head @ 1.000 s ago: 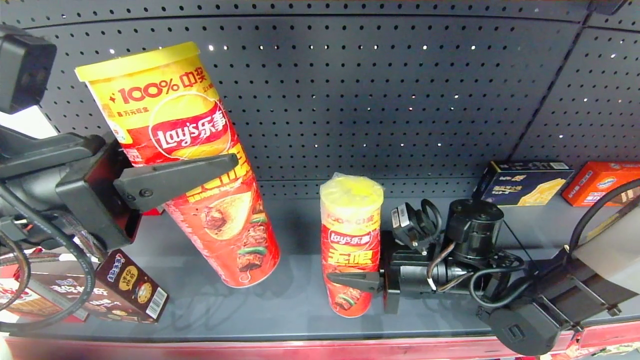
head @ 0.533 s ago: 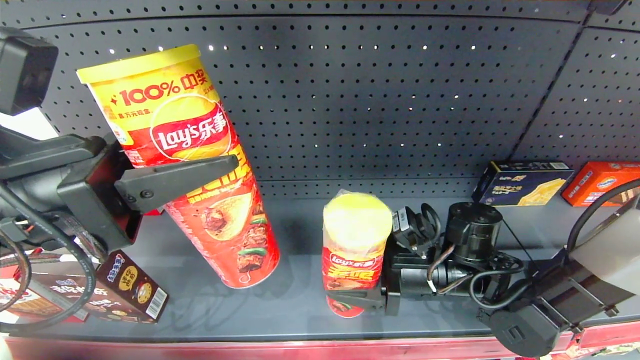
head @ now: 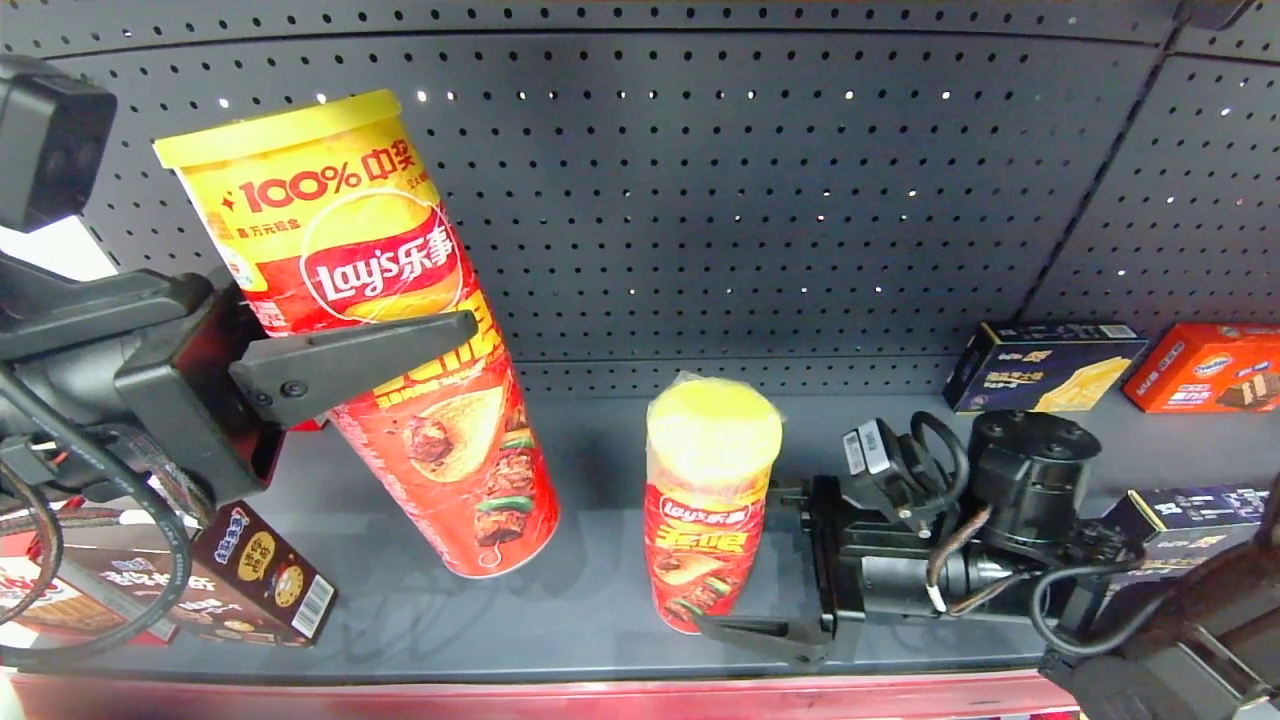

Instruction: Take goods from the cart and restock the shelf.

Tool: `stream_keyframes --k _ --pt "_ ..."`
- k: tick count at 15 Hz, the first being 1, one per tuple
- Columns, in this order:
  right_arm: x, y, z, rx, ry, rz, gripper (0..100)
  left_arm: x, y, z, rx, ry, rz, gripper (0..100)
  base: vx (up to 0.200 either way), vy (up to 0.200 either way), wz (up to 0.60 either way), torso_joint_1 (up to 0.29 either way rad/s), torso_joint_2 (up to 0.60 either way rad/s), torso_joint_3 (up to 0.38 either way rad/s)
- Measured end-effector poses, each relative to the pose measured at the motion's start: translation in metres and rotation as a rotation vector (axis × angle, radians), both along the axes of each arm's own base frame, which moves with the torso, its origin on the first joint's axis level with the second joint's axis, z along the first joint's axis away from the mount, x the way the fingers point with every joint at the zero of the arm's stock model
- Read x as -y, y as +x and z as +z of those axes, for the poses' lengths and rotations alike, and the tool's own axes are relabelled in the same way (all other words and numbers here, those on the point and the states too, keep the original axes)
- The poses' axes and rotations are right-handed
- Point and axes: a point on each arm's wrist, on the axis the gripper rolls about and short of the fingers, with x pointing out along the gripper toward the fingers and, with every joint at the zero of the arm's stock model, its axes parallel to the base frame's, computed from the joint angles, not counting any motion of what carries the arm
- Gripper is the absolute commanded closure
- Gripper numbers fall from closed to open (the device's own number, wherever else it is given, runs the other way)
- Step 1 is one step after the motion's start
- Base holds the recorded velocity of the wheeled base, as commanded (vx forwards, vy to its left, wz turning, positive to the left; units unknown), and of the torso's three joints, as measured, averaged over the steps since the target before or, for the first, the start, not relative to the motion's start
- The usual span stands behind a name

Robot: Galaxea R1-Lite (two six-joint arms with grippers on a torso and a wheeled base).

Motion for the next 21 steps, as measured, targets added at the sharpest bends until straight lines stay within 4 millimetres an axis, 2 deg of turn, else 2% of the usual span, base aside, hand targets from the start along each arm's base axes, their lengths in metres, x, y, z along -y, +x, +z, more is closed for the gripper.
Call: stream_keyframes --k 2,6,10,13,17,21 --pt "0.017 -0.012 0.006 0.0 0.0 -0.025 0 0.0 0.0 0.0 0.0 0.0 0.0 100 0.0 0.0 0.0 0.0 0.0 0.0" --pt "0.062 -0.028 0.018 0.024 0.012 -0.144 0 0.0 0.0 0.0 0.001 0.0 0.0 100 0.0 0.0 0.0 0.0 0.0 0.0" --pt "0.101 -0.055 0.047 0.128 0.064 -0.257 0 0.0 -0.001 0.0 0.003 0.0 0.0 100 0.0 0.0 0.0 0.0 0.0 0.0" --pt "0.136 -0.076 0.067 0.175 0.073 -0.409 0 0.0 -0.001 0.001 0.005 0.0 0.0 100 0.0 0.0 0.0 0.0 0.0 0.0" --pt "0.171 -0.127 0.081 0.152 0.07 -0.755 0 -0.001 -0.004 0.002 0.014 -0.002 -0.001 100 0.0 0.0 0.0 0.0 0.0 0.0" --pt "0.181 -0.192 0.057 -0.03 0.016 -1.139 0 -0.001 -0.005 0.004 0.031 -0.007 -0.003 100 0.0 0.0 0.0 0.0 0.0 0.0"
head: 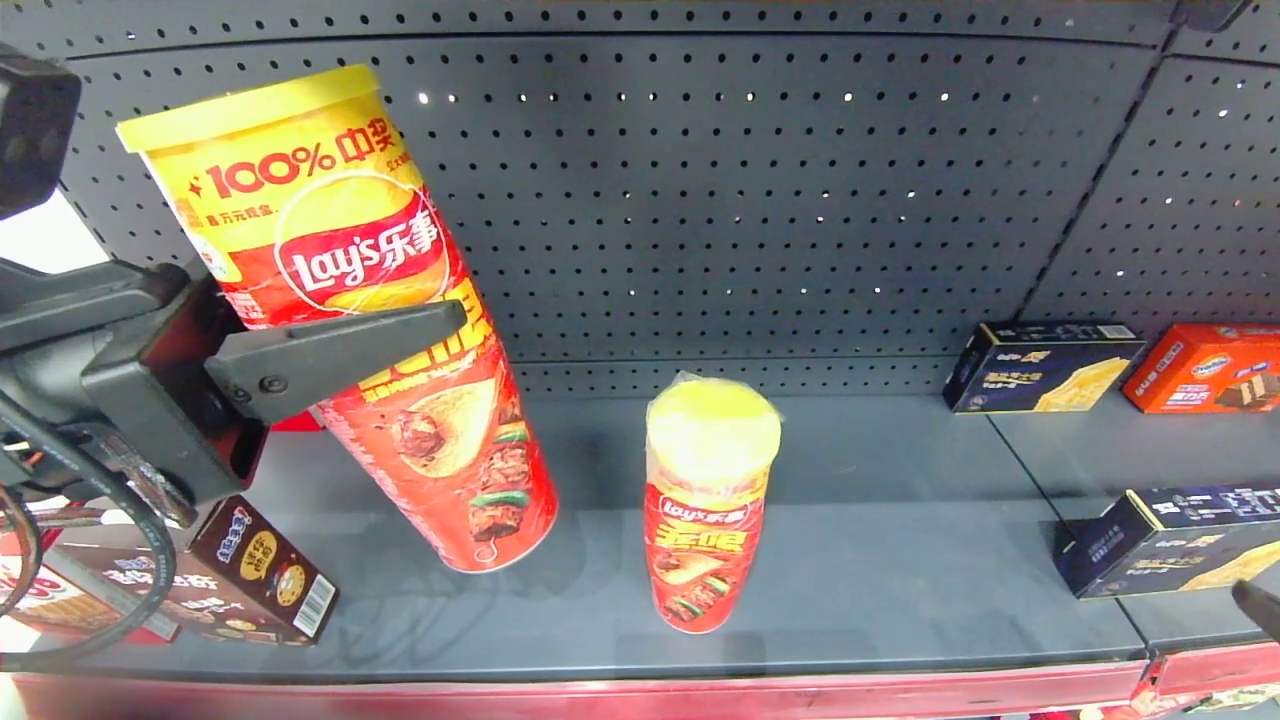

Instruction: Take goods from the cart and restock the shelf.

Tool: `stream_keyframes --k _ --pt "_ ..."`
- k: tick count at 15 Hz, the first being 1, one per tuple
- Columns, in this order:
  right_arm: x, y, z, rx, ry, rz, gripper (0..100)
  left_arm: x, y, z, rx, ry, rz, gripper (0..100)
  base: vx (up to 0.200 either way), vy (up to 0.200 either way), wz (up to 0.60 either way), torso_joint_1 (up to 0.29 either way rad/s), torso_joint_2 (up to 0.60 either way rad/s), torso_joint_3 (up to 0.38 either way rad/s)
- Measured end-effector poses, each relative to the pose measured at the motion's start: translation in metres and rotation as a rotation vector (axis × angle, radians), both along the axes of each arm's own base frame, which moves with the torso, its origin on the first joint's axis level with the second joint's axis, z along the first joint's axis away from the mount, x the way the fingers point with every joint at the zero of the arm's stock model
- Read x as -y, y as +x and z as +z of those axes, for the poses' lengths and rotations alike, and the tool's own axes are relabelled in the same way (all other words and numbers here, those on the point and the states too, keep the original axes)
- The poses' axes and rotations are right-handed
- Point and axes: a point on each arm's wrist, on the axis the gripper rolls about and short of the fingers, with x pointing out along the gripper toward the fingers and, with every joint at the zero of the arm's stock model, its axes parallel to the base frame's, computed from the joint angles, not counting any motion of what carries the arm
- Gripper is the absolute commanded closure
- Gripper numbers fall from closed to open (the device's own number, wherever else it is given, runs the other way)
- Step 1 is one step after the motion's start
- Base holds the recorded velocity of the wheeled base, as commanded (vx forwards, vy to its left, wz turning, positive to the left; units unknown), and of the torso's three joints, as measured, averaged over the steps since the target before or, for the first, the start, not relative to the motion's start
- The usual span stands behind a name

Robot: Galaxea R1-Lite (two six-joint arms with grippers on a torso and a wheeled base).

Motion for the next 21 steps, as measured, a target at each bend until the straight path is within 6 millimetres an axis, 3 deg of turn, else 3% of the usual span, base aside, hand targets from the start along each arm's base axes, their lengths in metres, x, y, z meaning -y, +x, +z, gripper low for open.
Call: stream_keyframes --k 2,4,8,10,14,21 --pt "0.003 -0.027 -0.02 -0.062 0.013 -0.23 0 -0.001 -0.003 -0.006 -0.012 0.004 0.001 100 0.0 0.0 0.0 0.0 0.0 0.0" --pt "0.005 -0.043 -0.039 -0.055 0.032 -0.38 0 -0.004 -0.013 -0.015 -0.023 0.007 0.002 100 0.0 0.0 0.0 0.0 0.0 0.0" --pt "0.004 -0.06 -0.078 -0.004 0.049 -0.408 0 -0.01 -0.034 -0.021 -0.036 -0.002 0.0 100 0.0 0.0 0.0 0.0 0.0 0.0" --pt "0.005 -0.061 -0.097 0.029 0.05 -0.443 0 -0.01 -0.038 -0.007 0.001 -0.026 -0.004 100 0.0 0.0 0.0 0.0 0.0 0.0" --pt "0.004 -0.063 -0.106 0.031 0.044 -0.436 0 -0.011 -0.039 0.006 0.047 -0.04 -0.014 100 0.0 0.0 0.0 0.0 0.0 0.0" --pt "0.003 -0.064 -0.114 -0.038 0.077 -0.391 0 -0.001 -0.033 0.006 0.04 -0.032 -0.077 100 0.0 0.0 0.0 0.0 0.0 0.0"
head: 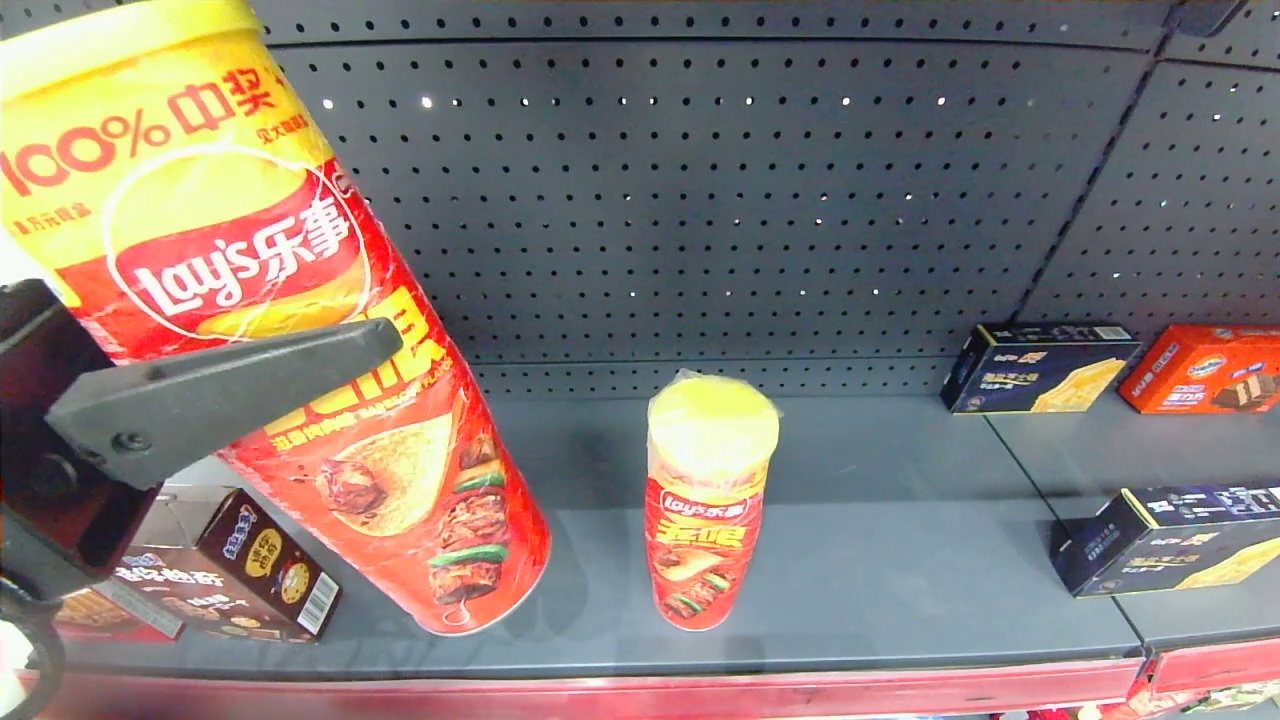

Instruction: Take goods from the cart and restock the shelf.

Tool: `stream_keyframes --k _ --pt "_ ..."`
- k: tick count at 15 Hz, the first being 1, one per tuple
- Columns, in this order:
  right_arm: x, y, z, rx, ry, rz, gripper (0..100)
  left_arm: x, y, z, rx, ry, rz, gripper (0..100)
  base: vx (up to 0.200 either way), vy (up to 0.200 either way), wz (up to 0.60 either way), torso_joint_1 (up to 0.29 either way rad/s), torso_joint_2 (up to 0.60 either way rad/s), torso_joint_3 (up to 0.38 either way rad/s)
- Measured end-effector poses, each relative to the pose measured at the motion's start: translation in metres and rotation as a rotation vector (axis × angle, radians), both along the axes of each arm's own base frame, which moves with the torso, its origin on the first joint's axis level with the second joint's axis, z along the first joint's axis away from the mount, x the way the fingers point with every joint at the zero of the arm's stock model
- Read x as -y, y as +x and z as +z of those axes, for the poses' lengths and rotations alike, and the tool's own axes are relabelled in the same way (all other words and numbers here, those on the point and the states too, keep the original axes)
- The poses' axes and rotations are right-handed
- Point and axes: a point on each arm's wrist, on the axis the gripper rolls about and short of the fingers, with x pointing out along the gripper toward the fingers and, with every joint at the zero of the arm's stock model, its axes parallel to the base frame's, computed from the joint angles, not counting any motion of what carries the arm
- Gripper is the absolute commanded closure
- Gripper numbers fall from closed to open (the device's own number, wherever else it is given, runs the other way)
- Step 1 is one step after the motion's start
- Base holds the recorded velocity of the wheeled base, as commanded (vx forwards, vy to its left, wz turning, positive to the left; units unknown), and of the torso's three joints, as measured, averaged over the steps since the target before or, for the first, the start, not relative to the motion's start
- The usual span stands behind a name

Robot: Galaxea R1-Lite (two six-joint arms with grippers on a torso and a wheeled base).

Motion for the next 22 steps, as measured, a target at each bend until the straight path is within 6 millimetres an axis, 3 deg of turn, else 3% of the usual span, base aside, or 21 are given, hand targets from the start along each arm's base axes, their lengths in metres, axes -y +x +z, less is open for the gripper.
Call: stream_keyframes --k 11,17,22 --pt "0.0 0.0 0.0 0.0 0.001 0.0 0 -0.001 0.009 -0.004 -0.104 0.028 -0.035 100 0.0 0.0 0.0 0.0 0.0 0.0" --pt "0.0 0.0 0.0 0.0 0.0 0.0 0 0.012 0.042 -0.007 -0.103 0.06 -0.039 100 0.0 0.0 0.0 0.0 0.0 0.0" --pt "0.0 0.0 0.0 -0.001 0.0 0.0 0 0.022 0.09 -0.024 -0.037 0.142 -0.001 100 0.0 0.0 0.0 0.0 0.0 0.0"
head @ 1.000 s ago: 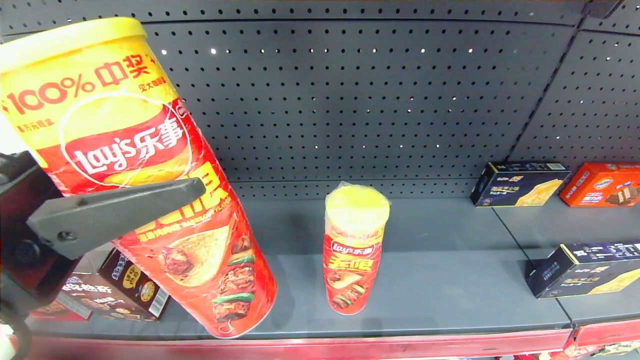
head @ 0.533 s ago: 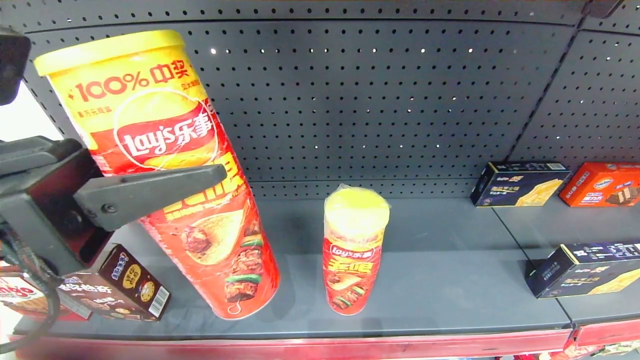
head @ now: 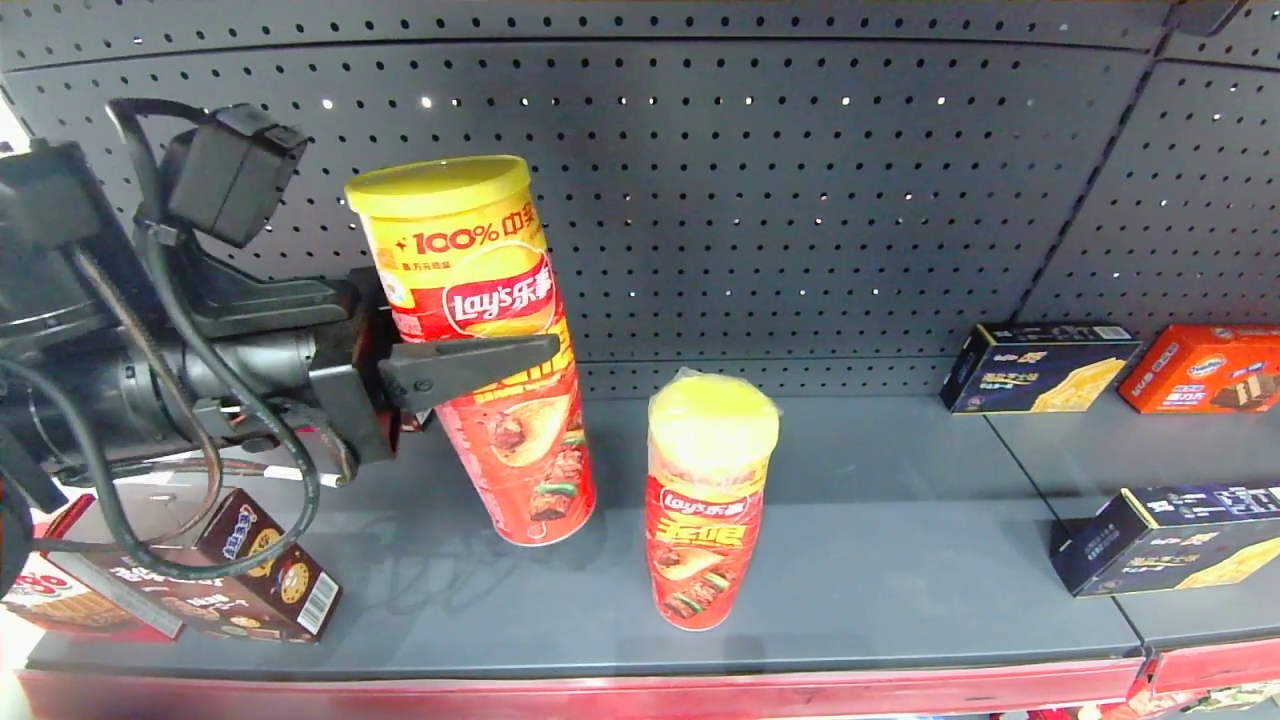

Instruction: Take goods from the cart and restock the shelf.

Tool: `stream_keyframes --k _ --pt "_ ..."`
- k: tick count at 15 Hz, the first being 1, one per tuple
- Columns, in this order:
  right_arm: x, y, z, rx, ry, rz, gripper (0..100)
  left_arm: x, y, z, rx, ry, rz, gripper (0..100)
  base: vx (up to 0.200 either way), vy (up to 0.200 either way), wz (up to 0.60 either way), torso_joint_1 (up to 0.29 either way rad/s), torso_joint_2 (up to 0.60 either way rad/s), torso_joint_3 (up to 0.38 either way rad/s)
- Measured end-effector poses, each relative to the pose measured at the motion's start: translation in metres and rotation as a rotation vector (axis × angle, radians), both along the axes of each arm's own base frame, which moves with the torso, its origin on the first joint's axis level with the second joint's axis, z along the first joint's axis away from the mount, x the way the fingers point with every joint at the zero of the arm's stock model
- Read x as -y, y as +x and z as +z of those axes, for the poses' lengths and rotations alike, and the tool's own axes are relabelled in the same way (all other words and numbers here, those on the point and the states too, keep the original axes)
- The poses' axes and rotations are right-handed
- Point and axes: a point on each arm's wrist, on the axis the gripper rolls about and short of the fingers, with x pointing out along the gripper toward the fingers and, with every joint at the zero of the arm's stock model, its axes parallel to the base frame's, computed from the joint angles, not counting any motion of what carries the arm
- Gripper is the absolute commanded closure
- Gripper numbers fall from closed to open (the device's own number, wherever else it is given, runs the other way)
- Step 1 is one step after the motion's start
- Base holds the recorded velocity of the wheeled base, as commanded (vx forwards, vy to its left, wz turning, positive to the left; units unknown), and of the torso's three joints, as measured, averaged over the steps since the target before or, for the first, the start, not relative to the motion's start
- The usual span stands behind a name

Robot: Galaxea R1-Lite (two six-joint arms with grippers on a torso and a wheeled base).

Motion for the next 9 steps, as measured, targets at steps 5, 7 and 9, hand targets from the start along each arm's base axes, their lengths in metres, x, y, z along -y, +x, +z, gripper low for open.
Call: stream_keyframes --k 5,7,9 --pt "0.0 0.0 0.0 -0.001 0.0 0.0 0 0.007 0.036 -0.005 0.011 0.017 0.012 100 0.0 0.0 0.0 0.0 0.0 0.0" --pt "0.0 0.0 0.0 -0.001 0.0 0.001 0 0.01 0.05 -0.006 0.0 0.02 0.019 100 0.0 0.0 0.0 0.0 0.0 0.0" --pt "0.0 0.0 0.0 -0.001 0.0 0.0 0 0.014 0.066 -0.004 0.01 0.016 0.035 100 0.0 0.0 0.0 0.0 0.0 0.0"
